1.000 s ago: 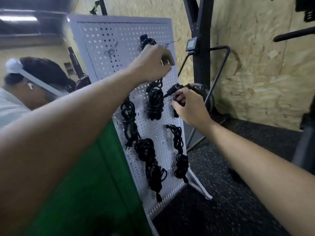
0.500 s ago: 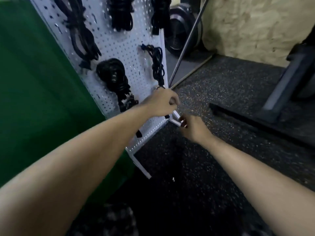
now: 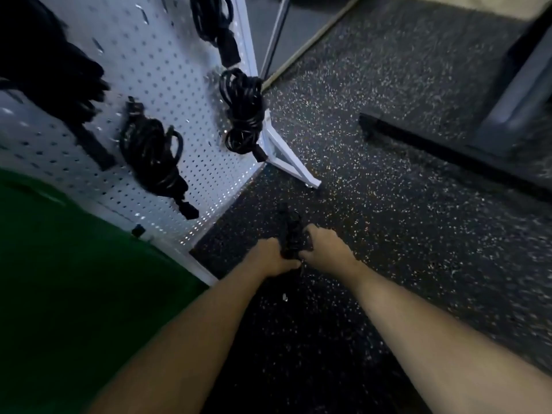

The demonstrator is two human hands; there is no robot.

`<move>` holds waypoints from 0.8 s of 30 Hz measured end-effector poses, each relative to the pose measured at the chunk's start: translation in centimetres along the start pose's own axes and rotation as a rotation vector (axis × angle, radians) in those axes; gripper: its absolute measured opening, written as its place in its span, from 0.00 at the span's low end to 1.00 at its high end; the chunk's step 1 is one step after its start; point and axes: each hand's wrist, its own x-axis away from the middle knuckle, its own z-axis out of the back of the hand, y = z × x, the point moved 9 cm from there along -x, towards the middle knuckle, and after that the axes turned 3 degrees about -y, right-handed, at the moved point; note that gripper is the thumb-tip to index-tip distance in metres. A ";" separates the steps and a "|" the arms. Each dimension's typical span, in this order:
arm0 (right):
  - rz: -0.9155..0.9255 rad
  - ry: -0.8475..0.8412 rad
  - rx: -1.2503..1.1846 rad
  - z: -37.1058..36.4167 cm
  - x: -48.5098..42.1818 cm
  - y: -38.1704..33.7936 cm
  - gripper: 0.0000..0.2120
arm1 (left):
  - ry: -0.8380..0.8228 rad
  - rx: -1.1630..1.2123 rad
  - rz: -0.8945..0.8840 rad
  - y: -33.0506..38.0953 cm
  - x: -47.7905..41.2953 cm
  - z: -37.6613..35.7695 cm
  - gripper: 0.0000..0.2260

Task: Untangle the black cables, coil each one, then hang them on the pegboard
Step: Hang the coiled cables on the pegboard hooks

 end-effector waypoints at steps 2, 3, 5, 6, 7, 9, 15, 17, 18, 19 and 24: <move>-0.025 -0.006 -0.025 -0.7 -0.5 1.0 0.22 | -0.042 0.010 0.062 -1.0 -0.6 -2.5 0.29; -0.037 -0.007 -0.038 -0.7 -0.6 1.5 0.22 | -0.039 0.000 0.089 -1.2 -0.9 -3.3 0.27; -0.046 0.001 -0.047 -0.2 -0.5 1.9 0.22 | -0.021 -0.023 0.107 -1.3 -1.1 -3.7 0.21; -0.043 0.015 -0.043 0.3 -0.3 2.0 0.22 | -0.024 -0.033 0.096 -1.0 -1.0 -3.4 0.19; -0.029 0.031 -0.033 1.0 0.0 1.9 0.23 | -0.022 -0.044 0.072 -0.6 -0.8 -2.6 0.16; 0.043 0.060 0.015 2.7 1.0 1.0 0.27 | -0.018 -0.079 0.012 0.5 0.2 0.0 0.09; 0.387 0.134 0.544 9.7 7.0 -5.5 0.40 | 0.090 -0.339 -0.230 6.9 8.9 11.8 0.10; 0.425 0.179 0.621 12.7 9.8 -7.7 0.34 | 0.175 -0.421 -0.338 9.6 13.2 15.9 0.09; 0.425 0.221 0.613 14.7 11.3 -8.7 0.30 | 0.232 -0.467 -0.385 11.1 15.6 18.1 0.09; 0.427 0.267 0.564 16.8 12.9 -9.8 0.25 | 0.292 -0.503 -0.434 12.8 18.2 20.2 0.09; 0.445 0.518 0.368 25.8 20.7 -14.4 0.12 | 0.514 -0.575 -0.612 19.7 31.5 29.0 0.15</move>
